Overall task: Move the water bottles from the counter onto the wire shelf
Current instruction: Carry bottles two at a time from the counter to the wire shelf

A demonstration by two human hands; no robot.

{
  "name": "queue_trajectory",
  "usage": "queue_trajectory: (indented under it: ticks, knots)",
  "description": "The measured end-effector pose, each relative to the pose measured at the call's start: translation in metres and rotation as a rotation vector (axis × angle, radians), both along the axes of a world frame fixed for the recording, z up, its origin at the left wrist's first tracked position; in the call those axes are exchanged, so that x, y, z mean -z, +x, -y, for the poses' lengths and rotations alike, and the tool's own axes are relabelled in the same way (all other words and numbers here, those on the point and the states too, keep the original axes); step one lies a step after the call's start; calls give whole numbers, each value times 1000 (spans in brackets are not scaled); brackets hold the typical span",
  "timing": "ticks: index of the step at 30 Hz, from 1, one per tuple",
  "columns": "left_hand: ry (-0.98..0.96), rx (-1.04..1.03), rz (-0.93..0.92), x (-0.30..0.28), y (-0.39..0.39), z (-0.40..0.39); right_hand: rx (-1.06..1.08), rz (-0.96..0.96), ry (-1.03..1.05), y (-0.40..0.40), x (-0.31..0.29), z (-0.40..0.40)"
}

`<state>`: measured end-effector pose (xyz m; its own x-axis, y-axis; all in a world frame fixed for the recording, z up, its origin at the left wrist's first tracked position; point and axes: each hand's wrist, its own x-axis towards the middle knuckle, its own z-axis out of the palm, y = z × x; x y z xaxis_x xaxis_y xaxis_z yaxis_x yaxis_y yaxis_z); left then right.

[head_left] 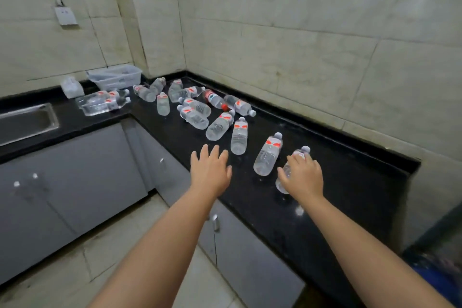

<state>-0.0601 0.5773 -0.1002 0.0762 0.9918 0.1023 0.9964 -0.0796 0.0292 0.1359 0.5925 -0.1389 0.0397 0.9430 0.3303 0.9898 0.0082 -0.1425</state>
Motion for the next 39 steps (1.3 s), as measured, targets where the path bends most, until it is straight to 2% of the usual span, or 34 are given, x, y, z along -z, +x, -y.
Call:
queue_trajectory:
  ticks: [3, 7, 15, 20, 27, 34, 39]
  knots:
    - [-37, 113, -1, 10, 1, -73, 139, -75, -64, 7, 9, -43]
    - [-106, 280, -15, 29, 20, -149, 331, -78, -186, 25, 23, -85]
    - [-259, 477, -40, 65, 84, -239, 519, -151, -300, 62, 48, -143]
    - [-301, 477, -37, 82, 117, -288, 591, -169, -371, 82, 60, -197]
    - [-375, 492, -30, 97, 158, -354, 732, -195, -572, 94, 70, -257]
    - [-574, 470, 35, 107, 190, -388, 810, -196, -699, 98, 71, -278]
    - [-635, 457, 115, 105, 188, -392, 882, -365, -686, 96, 57, -272]
